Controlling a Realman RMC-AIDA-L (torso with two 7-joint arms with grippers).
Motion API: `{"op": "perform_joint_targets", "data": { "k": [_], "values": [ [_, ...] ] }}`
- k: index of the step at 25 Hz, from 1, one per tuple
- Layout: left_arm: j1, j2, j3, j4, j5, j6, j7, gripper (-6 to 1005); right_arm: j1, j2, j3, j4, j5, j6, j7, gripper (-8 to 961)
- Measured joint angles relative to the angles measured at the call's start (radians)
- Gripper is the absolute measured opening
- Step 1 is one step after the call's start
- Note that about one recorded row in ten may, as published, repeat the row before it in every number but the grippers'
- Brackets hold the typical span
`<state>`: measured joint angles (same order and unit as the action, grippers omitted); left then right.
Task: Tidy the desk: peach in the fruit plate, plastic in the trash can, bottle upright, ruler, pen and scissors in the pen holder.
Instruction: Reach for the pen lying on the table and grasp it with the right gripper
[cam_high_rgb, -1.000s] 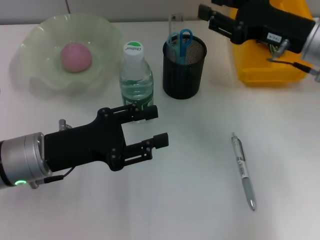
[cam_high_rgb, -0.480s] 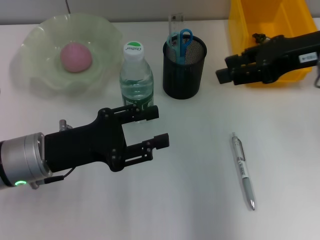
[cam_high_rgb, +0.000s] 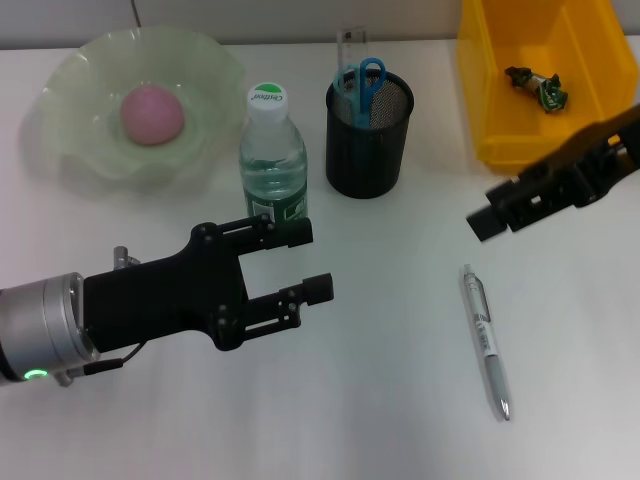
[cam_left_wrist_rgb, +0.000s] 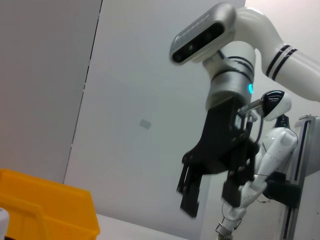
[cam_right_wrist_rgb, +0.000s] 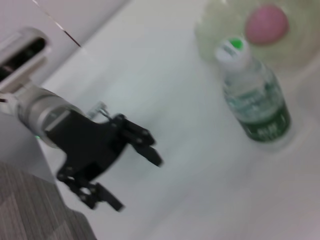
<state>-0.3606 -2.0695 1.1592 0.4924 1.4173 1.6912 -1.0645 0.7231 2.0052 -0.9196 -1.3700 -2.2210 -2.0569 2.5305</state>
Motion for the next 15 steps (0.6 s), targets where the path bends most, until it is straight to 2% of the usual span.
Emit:
{"op": "perform_joint_targets", "data": {
  "k": [5,6,7,11,15],
  "values": [
    [0.003,0.0,0.004,0.0,0.0,0.001,0.004,624,0.06,-0.003,-0.024,0.118,-0.174,-0.001,0.065,608],
    [0.003,0.0,0.004,0.0,0.0,0.001,0.004,624,0.083,0.007,-0.038,0.156,-0.257,0.012,0.086,636],
    [0.005,0.0,0.005,0.0,0.0,0.001,0.01,624,0.083,0.007,-0.038,0.156,-0.257,0.012,0.086,636],
    [0.006,-0.001,0.006,0.0,0.0,0.002,0.012,624,0.14,0.039,-0.061,0.208,-0.397,0.023,0.107,635],
    [0.007,-0.002,0.006,0.0,0.001,0.003,0.013,624,0.188,0.06,-0.108,0.251,-0.478,0.037,0.143,635]
  ]
}}
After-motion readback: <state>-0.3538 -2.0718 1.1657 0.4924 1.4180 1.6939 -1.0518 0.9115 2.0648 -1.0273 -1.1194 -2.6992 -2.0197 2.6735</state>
